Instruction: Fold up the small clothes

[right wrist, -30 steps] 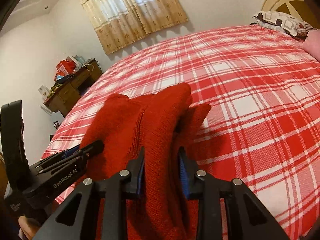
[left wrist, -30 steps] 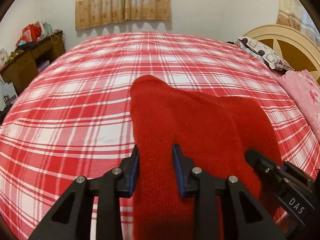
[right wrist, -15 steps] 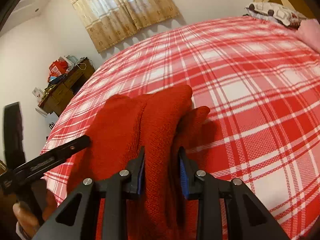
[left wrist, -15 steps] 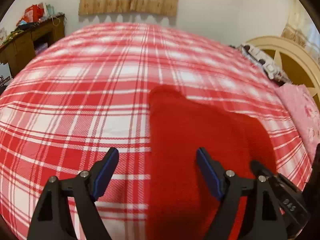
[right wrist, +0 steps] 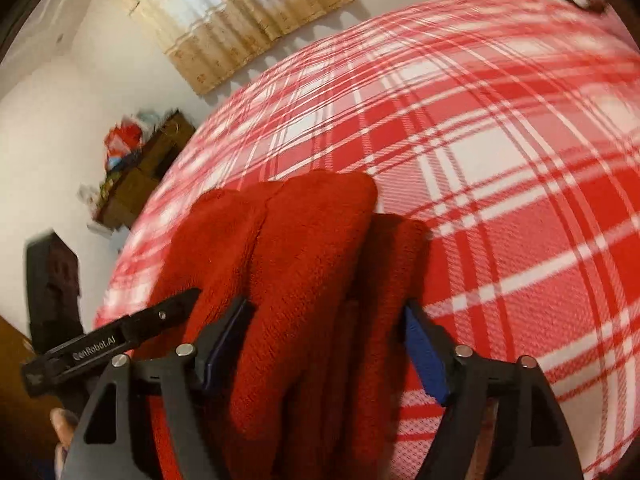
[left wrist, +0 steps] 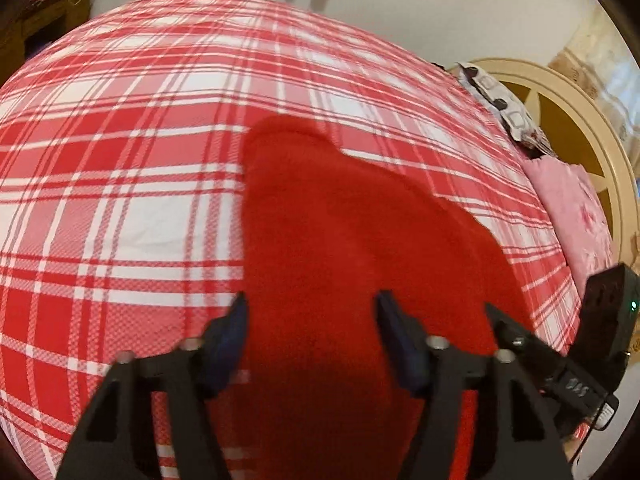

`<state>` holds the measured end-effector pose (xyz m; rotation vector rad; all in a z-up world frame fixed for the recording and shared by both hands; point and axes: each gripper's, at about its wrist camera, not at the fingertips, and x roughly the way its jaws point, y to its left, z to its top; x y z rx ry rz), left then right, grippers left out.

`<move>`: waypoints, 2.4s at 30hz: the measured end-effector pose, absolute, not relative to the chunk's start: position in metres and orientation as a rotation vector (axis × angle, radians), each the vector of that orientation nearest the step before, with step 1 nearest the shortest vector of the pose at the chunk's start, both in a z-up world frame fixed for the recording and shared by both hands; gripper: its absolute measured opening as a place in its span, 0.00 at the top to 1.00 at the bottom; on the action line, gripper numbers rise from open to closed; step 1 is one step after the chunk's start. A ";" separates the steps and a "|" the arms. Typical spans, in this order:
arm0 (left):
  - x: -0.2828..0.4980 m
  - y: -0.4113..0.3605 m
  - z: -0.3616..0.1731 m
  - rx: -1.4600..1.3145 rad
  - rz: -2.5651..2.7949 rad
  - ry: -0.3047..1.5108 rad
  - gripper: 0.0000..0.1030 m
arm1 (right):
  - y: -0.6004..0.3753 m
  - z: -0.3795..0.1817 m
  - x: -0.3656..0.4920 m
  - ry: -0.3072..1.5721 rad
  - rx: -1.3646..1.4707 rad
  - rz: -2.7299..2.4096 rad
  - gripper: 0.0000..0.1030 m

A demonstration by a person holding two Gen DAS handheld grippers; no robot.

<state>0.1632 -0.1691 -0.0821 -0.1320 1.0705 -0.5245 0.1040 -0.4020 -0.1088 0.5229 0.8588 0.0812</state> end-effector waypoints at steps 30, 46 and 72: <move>0.094 -0.034 0.010 -0.010 -0.163 0.736 0.65 | -0.192 -0.001 0.072 0.648 0.252 0.251 0.70; 0.076 0.098 0.007 -0.091 0.083 0.733 0.65 | -0.039 -0.017 0.092 0.706 0.220 0.470 0.70; 0.134 0.211 -0.060 -0.096 0.336 0.773 0.65 | 0.066 -0.117 0.200 0.812 0.147 0.549 0.70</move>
